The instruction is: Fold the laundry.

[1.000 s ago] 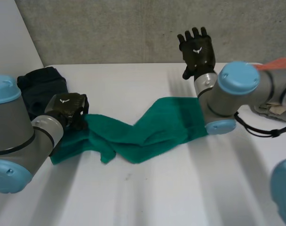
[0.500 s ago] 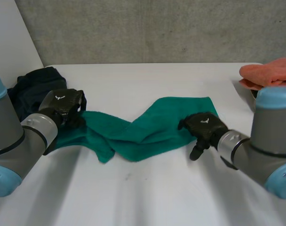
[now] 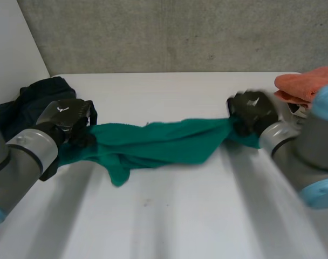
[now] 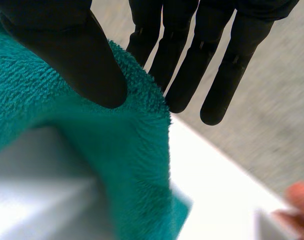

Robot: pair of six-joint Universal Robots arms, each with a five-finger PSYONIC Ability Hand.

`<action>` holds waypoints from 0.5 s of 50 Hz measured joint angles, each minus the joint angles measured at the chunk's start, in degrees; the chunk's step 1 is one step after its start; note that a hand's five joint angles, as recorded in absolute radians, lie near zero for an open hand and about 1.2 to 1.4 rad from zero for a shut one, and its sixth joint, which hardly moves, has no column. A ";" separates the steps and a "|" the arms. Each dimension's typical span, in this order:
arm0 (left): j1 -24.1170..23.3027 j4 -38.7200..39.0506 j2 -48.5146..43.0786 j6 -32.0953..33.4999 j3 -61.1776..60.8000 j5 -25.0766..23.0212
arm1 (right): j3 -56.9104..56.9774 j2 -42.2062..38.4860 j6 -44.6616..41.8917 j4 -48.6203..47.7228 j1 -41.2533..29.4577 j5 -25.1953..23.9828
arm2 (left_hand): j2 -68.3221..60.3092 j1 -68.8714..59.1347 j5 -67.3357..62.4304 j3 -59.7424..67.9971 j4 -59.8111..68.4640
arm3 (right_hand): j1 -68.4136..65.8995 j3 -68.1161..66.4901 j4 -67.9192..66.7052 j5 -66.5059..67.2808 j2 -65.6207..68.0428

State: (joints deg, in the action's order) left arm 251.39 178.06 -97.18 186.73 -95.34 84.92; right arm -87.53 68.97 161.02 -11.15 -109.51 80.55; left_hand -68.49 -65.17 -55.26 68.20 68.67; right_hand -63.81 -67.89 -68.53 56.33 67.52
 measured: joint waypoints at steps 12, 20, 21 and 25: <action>-3.77 -7.82 6.35 -1.45 -1.58 -2.56 | 14.96 5.66 -12.09 20.89 2.76 -5.09 | -0.19 0.00 0.00 0.22 0.19 | 0.00 -0.24 -0.15 0.02 0.00; -6.23 -1.86 -3.50 -1.66 0.31 -0.76 | 25.21 -9.25 -17.38 18.39 -2.74 -1.13 | -0.21 0.00 0.00 0.22 0.20 | 0.00 -0.24 -0.15 0.41 0.00; -6.42 -0.78 -5.38 -1.51 0.95 -0.31 | 26.26 -11.94 -18.44 17.21 -3.61 -0.48 | -0.21 0.00 0.00 0.22 0.20 | 0.00 -0.24 -0.15 0.41 0.00; -6.70 3.11 -12.59 -0.51 4.47 1.78 | 29.36 -20.61 -22.01 11.42 -5.99 2.29 | 0.00 0.00 0.00 0.06 -0.10 | 0.00 -0.24 -0.15 0.41 0.00</action>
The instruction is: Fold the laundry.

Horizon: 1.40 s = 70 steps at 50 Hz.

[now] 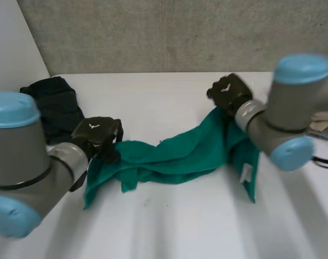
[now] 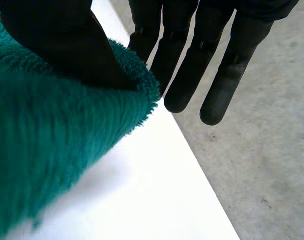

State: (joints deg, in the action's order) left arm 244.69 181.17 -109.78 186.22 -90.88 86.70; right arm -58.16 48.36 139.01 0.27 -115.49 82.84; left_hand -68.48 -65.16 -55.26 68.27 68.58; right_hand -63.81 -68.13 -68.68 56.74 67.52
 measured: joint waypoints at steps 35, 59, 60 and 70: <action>12.17 -6.34 14.00 -4.67 -6.12 2.91 | -16.79 18.32 14.79 11.19 0.63 -4.77 | 56.66 54.46 52.26 -56.29 -56.95 | 48.20 52.16 52.80 -50.43 -51.54; 19.46 -3.99 8.18 -5.55 -8.68 -7.70 | -17.29 0.36 12.19 -8.56 -6.01 4.63 | 56.66 54.46 52.26 -56.29 -56.95 | 23.54 28.56 29.20 -27.24 -27.09; 19.46 -3.95 8.20 -5.55 -8.69 -7.64 | -16.75 -0.35 11.84 -9.07 -5.96 4.95 | 56.66 54.46 52.26 -56.29 -56.95 | 15.19 20.51 21.13 -19.27 -18.49; 18.45 -2.91 6.59 -5.31 -8.76 -7.37 | -16.87 3.33 12.02 -14.06 -5.99 4.16 | 56.66 54.46 52.26 -56.29 -56.95 | -0.27 0.70 0.20 -0.52 -0.01</action>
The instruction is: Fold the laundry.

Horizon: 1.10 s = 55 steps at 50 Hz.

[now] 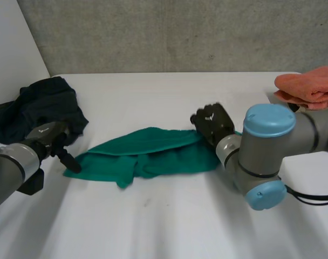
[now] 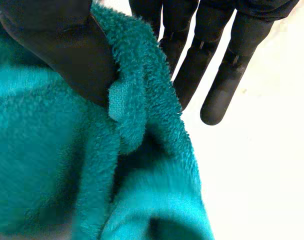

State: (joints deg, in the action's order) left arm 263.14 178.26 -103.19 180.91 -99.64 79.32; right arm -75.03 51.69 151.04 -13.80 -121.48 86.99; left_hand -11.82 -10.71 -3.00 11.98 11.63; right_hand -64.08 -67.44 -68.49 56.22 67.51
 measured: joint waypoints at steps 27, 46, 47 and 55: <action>-7.93 2.82 -15.94 2.68 10.35 8.22 | -6.21 32.95 7.66 15.26 3.18 -12.18 | -35.38 -40.66 -34.00 35.00 35.55 | 0.00 -0.64 -0.21 0.59 0.00; -6.22 17.63 -12.77 6.21 28.23 8.50 | 18.15 12.06 -0.76 21.96 8.71 -8.88 | -56.70 -56.45 -53.05 56.17 57.00 | 0.00 -0.79 -0.23 1.03 0.00; -6.29 20.33 -12.73 6.26 31.18 9.51 | 22.33 10.06 -0.25 18.85 8.61 -6.76 | -56.74 -56.45 -53.05 56.17 57.00 | 0.00 -0.79 -0.23 1.04 0.00; -5.66 33.15 -11.16 6.42 40.32 12.90 | 30.29 8.58 5.93 -9.58 9.51 -0.38 | -56.78 -56.45 -53.05 56.18 57.02 | 0.00 -0.79 -0.25 1.04 0.00</action>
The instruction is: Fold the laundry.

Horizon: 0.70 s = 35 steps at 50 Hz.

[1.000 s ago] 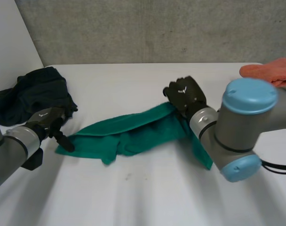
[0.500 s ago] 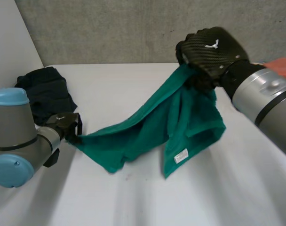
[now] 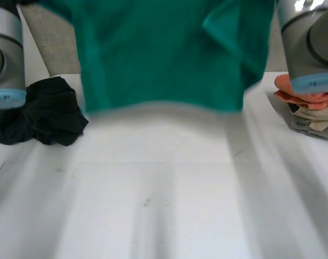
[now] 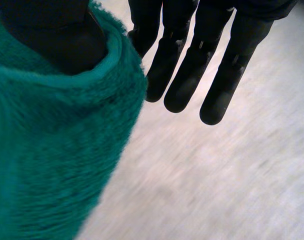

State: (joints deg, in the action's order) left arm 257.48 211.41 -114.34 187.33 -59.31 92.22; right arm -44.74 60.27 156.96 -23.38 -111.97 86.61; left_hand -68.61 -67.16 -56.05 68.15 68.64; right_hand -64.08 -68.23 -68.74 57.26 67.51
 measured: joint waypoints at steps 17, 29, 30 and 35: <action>-0.66 -4.97 6.66 0.71 -21.07 -5.27 | -16.18 1.37 5.20 4.97 2.03 -12.64 | -0.08 0.00 -0.35 0.21 0.20 | 0.02 0.00 0.00 1.21 0.01; -1.84 -1.96 3.87 5.60 -37.95 -5.10 | -24.33 -10.16 -1.24 15.90 5.11 -13.56 | -0.11 0.00 -0.35 0.24 0.23 | 0.23 1.52 1.75 -0.12 -1.25; -1.81 -1.80 3.85 5.64 -38.23 -5.10 | -24.31 -10.44 -1.31 16.14 5.18 -13.52 | -0.10 0.00 -0.36 0.24 0.23 | 0.33 2.41 2.31 -0.87 -2.05; -1.02 -0.92 4.49 5.28 -39.65 -4.81 | -23.64 -13.78 0.85 18.58 6.54 -11.83 | -0.11 0.00 -0.35 0.24 0.23 | 15.60 19.41 19.85 -18.76 -19.01</action>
State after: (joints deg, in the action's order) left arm 256.46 210.49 -109.85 192.62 -98.96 87.41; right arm -68.38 46.50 157.81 -4.80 -105.43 74.78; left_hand -68.71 -67.16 -56.40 68.39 68.88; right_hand -48.47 -48.82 -48.89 38.51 48.50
